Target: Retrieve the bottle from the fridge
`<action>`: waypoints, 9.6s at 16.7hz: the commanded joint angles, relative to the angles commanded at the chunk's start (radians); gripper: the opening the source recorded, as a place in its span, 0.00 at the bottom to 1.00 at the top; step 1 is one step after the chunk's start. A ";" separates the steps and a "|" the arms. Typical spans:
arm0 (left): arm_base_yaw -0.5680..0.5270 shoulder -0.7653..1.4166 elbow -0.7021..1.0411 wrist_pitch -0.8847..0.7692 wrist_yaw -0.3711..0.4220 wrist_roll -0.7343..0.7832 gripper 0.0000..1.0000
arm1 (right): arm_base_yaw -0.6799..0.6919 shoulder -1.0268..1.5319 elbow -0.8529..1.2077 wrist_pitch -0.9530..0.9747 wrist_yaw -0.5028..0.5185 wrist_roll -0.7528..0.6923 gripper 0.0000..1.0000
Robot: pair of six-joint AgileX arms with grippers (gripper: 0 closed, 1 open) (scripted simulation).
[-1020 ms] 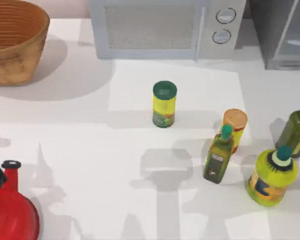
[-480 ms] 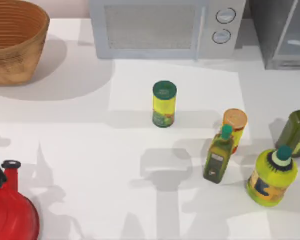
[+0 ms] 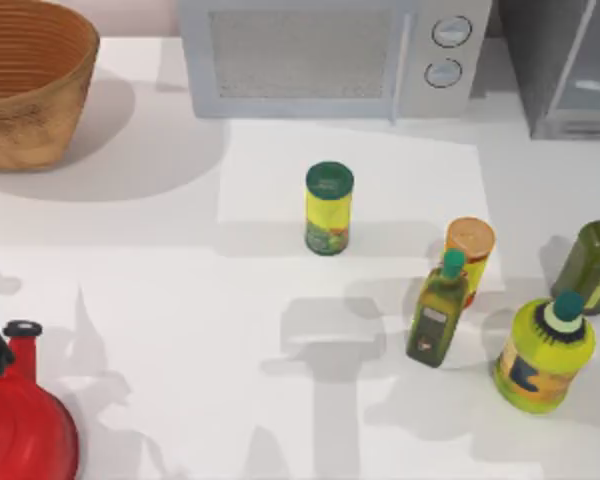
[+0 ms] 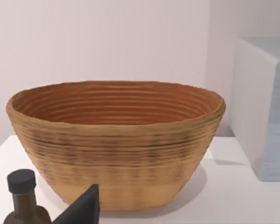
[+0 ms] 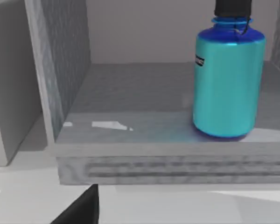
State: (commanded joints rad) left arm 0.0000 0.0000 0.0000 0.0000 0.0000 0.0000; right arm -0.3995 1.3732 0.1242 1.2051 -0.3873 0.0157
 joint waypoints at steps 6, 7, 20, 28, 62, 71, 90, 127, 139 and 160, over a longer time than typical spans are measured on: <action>0.000 0.000 0.000 0.000 0.000 0.000 1.00 | -0.113 0.354 0.048 0.347 -0.106 0.002 1.00; 0.000 0.000 0.000 0.000 0.000 0.000 1.00 | -0.123 0.386 0.054 0.379 -0.116 0.002 1.00; 0.000 0.000 0.000 0.000 0.000 0.000 1.00 | -0.085 0.517 0.225 0.344 -0.073 -0.007 1.00; 0.000 0.000 0.000 0.000 0.000 0.000 1.00 | 0.049 0.761 0.713 0.105 0.071 -0.013 1.00; 0.000 0.000 0.000 0.000 0.000 0.000 1.00 | 0.109 0.911 1.034 -0.072 0.133 -0.015 0.00; 0.000 0.000 0.000 0.000 0.000 0.000 1.00 | 0.107 0.906 1.033 -0.075 0.132 -0.014 0.00; 0.000 0.000 0.000 0.000 0.000 0.000 1.00 | 0.071 0.648 0.841 -0.145 0.090 -0.009 0.00; 0.000 0.000 0.000 0.000 0.000 0.000 1.00 | 0.389 -1.331 -0.104 -1.173 0.377 -0.015 0.00; 0.000 0.000 0.000 0.000 0.000 0.000 1.00 | 0.463 -1.271 -0.083 -1.153 0.456 -0.006 0.00; 0.000 0.000 0.000 0.000 0.000 0.000 1.00 | 1.666 0.427 0.636 -0.247 1.681 0.100 0.00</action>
State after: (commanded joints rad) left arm 0.0000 0.0000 0.0000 0.0000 0.0000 0.0000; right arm 1.2665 1.8004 0.7606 0.9578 1.2937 0.1155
